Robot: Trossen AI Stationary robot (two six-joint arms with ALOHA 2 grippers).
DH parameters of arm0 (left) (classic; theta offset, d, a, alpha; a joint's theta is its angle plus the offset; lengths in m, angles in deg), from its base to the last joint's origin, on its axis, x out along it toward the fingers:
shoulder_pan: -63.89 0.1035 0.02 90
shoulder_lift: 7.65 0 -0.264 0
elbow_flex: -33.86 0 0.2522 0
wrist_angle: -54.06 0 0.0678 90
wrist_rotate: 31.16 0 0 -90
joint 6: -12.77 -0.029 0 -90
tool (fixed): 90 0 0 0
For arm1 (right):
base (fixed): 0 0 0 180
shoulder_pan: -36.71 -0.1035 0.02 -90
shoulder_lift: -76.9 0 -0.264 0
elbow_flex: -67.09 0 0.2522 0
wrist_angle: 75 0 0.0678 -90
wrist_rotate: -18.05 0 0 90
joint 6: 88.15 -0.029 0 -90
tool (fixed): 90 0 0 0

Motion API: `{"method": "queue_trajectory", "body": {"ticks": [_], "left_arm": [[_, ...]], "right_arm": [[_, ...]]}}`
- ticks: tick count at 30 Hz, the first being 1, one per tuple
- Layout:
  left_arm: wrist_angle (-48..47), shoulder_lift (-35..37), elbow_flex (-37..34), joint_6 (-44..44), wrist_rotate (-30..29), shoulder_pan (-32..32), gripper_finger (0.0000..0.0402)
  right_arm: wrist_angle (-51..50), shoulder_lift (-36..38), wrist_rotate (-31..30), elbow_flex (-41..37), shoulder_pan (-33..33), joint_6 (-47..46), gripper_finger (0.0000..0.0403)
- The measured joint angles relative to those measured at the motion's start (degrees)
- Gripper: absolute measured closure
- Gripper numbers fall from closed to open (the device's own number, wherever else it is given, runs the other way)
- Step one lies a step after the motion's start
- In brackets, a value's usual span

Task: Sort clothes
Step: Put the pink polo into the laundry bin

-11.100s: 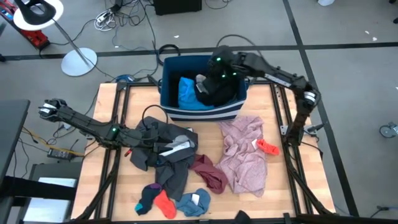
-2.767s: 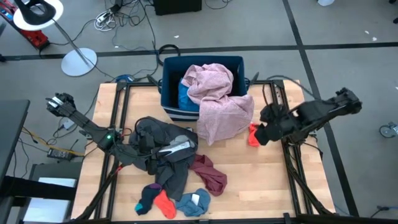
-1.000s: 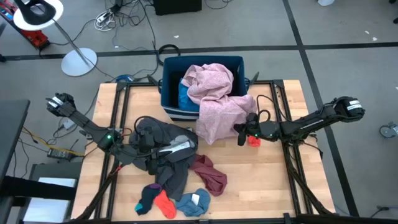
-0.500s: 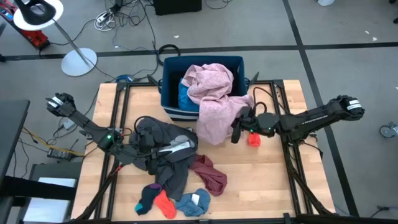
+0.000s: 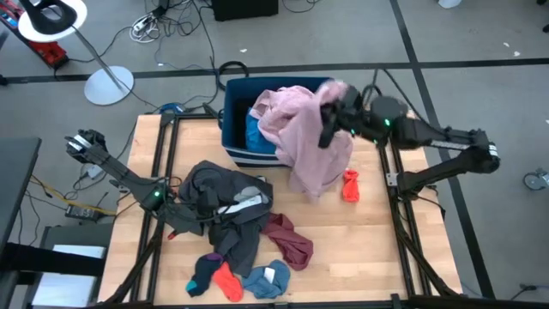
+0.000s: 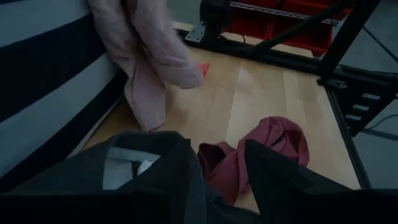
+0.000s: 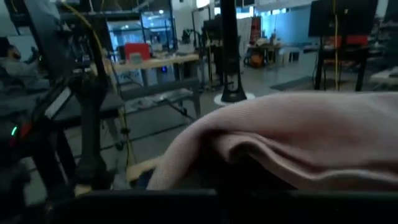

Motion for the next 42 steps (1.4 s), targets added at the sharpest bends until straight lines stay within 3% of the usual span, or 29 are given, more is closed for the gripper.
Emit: {"method": "queue_trajectory", "body": {"ticks": [10,17,30,37,42], "left_arm": [[-0.7,0.0,0.0,-0.3,-0.7,0.0,0.0245],[-0.7,0.0,0.0,-1.4,-0.7,0.0,0.0245],[-0.6,0.0,0.0,-2.9,-0.7,0.0,0.0245],[-0.6,0.0,0.0,-2.9,-0.7,0.0,0.0245],[-0.6,0.0,0.0,-2.9,-0.7,0.0,0.0245]], "right_arm": [[-14.2,-22.8,13.4,27.7,10.7,0.7,0.0403],[-26.8,-38.2,17.8,42.9,13.7,0.7,0.0403],[-46.1,-49.7,24.1,44.6,19.7,-2.8,0.0402],[-47.1,-46.8,24.6,44.6,20.4,-1.4,0.0381],[-48.4,-43.1,26.1,44.6,20.3,0.3,0.0334]]}}
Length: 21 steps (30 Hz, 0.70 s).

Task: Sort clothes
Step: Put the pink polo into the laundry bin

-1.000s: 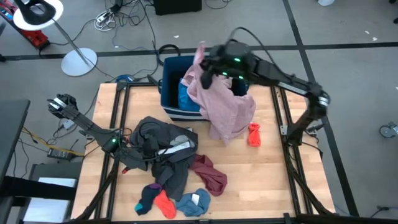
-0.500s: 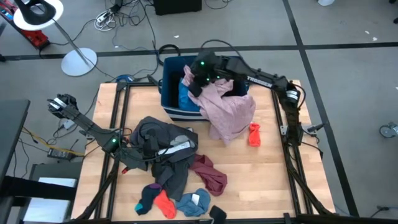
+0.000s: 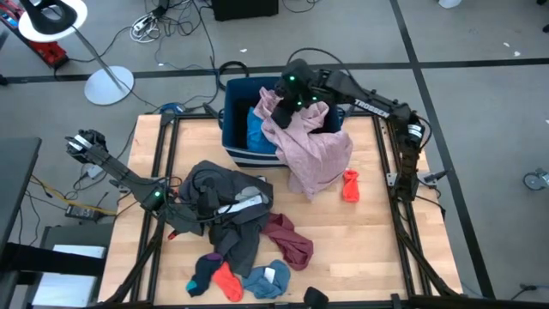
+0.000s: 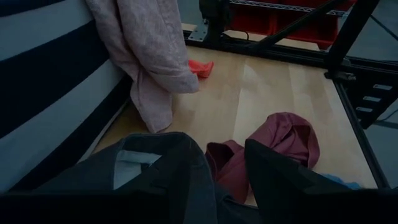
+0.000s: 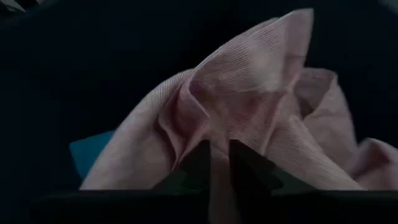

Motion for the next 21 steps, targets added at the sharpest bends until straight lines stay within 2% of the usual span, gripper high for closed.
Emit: {"method": "queue_trajectory", "body": {"ticks": [6,10,15,21], "left_arm": [[0.1,0.0,0.0,0.2,0.0,0.0,0.0245],[0.1,0.0,0.0,0.2,0.2,0.0,0.0245],[0.1,0.0,0.0,0.2,0.2,0.0,0.0245],[0.1,0.0,0.0,1.3,0.2,0.0,0.0245]], "right_arm": [[-1.9,5.4,-0.2,0.0,0.0,0.0,0.0253],[-5.3,9.6,-0.6,0.0,0.2,-0.2,0.0219],[-14.5,15.0,-1.7,-0.2,-0.3,-2.0,0.0209],[-18.5,23.0,-4.7,-5.8,-3.7,-5.3,0.0217]]}}
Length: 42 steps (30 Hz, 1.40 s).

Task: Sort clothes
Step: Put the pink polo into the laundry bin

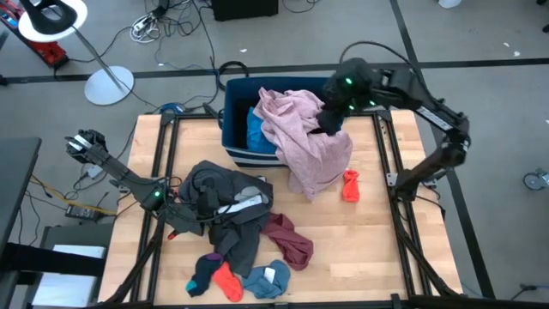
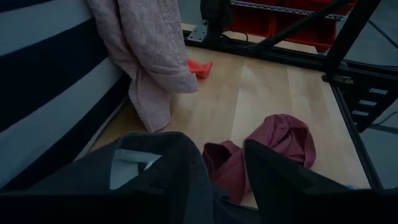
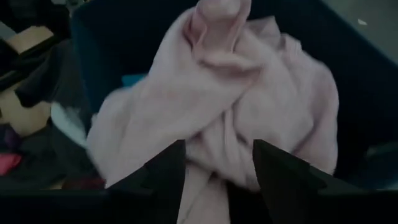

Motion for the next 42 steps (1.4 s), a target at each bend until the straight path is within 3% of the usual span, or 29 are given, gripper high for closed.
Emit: {"method": "queue_trajectory", "body": {"ticks": [9,17,22,30,37,42], "left_arm": [[0.0,0.0,0.0,0.0,0.2,0.0,0.0245],[0.0,0.0,0.0,0.0,0.2,0.0,0.0245],[0.0,0.0,0.0,0.1,0.2,0.0,0.0245],[0.0,0.0,0.0,0.4,0.2,0.0,0.0245],[0.0,0.0,0.0,1.5,0.1,0.0,0.0245],[0.0,0.0,0.0,1.5,0.1,0.0,0.0245]], "right_arm": [[0.7,17.8,-9.1,-22.0,-9.0,-10.2,0.022],[7.4,34.0,-12.8,-46.5,-17.4,-24.7,0.022],[15.3,40.2,-16.0,-61.3,-21.6,-28.0,0.022],[35.8,43.0,-22.6,-79.5,-23.3,-23.1,0.0221],[54.8,40.6,-28.8,-89.8,-23.2,-17.7,0.0218],[66.7,36.9,-32.7,-95.3,-23.1,-19.0,0.0218]]}}
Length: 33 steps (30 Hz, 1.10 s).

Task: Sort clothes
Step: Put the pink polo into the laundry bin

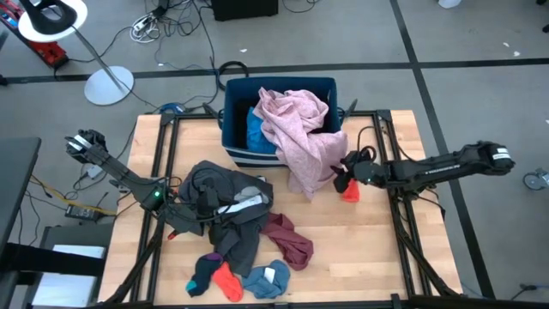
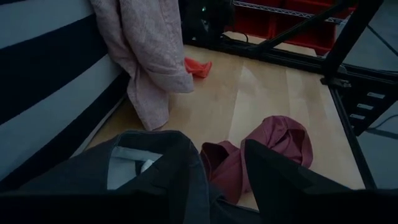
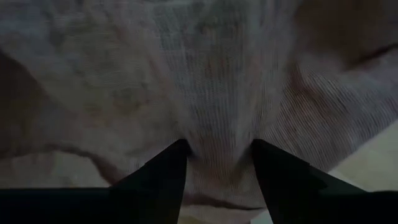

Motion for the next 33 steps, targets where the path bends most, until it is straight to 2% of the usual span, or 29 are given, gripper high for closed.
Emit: {"method": "queue_trajectory", "body": {"ticks": [3,6,11,12,18,23,27,33], "left_arm": [[0.0,0.0,0.0,0.0,0.0,0.0,0.0245],[0.1,0.0,0.0,0.0,-0.1,0.0,0.0245],[0.1,0.0,0.0,0.0,-0.4,0.0,0.0245],[0.1,0.0,0.0,0.0,-0.4,0.0,0.0245],[0.1,0.0,0.0,0.1,-0.3,0.0,0.0245],[0.1,0.0,0.0,0.1,-0.3,0.0,0.0245],[0.1,0.0,0.0,0.0,-0.4,0.0,0.0245],[0.1,0.0,0.0,0.0,-0.6,0.0,0.0245]], "right_arm": [[5.6,-2.4,-1.8,-1.9,0.2,0.0,0.0224],[8.4,-4.8,-1.7,-2.5,1.0,0.0,0.0256],[12.5,-7.8,1.2,-2.5,1.2,1.7,0.0377],[13.4,-8.0,1.7,-2.5,1.2,2.4,0.0389],[13.6,-6.8,4.9,-1.4,-0.1,1.2,0.0398],[13.5,-5.7,5.0,3.4,-2.9,2.6,0.04],[11.3,-6.2,5.1,11.0,-4.4,6.4,0.0401],[-2.5,-10.4,5.2,26.2,-4.7,10.6,0.0401]]}}
